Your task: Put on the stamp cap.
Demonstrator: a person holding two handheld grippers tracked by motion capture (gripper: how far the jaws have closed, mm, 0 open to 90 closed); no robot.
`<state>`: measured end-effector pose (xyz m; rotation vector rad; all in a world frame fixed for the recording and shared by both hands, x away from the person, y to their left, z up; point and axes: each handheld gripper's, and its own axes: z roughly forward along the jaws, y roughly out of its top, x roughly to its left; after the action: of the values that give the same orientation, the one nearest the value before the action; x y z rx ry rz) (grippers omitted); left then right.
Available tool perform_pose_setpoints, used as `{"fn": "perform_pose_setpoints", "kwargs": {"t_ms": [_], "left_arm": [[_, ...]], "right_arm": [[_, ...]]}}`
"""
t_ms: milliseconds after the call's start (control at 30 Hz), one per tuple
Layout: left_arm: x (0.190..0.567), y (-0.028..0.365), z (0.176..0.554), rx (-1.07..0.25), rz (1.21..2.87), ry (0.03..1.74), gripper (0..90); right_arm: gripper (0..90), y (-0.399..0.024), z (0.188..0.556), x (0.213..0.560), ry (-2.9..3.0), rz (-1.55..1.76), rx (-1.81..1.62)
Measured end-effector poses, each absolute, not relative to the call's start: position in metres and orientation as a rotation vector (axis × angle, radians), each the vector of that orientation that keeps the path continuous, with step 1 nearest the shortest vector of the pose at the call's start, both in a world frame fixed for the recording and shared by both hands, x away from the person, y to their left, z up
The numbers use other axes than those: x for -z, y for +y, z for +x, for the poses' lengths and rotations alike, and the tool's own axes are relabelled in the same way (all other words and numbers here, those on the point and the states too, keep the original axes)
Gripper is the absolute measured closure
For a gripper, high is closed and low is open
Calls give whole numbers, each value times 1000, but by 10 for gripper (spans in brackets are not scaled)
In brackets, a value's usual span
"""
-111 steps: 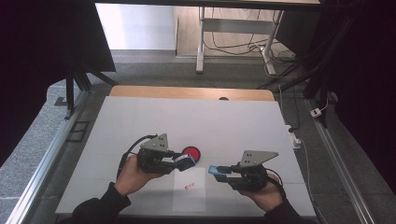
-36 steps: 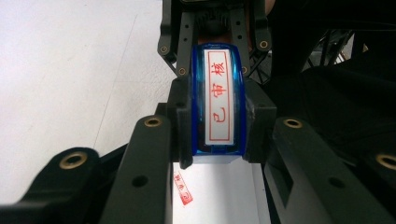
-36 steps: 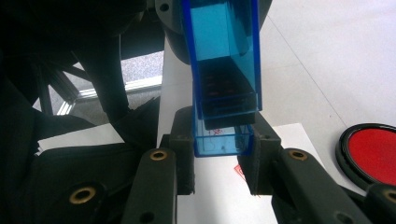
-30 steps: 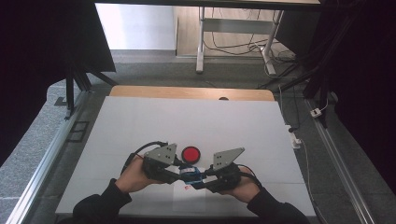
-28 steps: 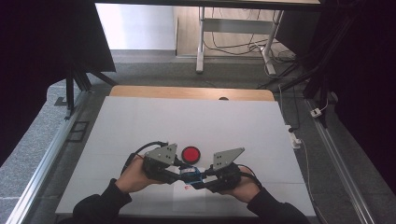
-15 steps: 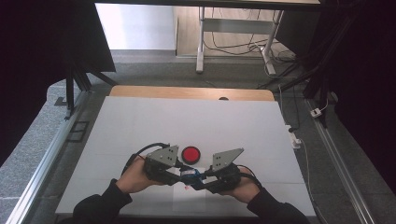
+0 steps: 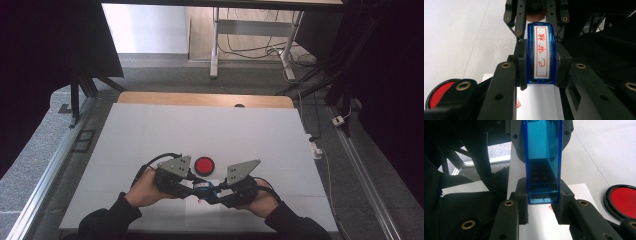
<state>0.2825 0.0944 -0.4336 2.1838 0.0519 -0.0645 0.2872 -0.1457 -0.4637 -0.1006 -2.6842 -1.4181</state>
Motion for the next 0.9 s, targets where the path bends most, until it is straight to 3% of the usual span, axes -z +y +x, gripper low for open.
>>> {"fn": "perform_pose_setpoints", "kwargs": {"t_ms": [567, 900], "left_arm": [[431, 94, 282, 49, 2191, 59, 696], [428, 100, 283, 27, 2177, 88, 696]], "right_arm": [[677, -146, 287, 465, -2684, -130, 1425], [604, -147, 287, 465, -2699, -177, 1439]]}}
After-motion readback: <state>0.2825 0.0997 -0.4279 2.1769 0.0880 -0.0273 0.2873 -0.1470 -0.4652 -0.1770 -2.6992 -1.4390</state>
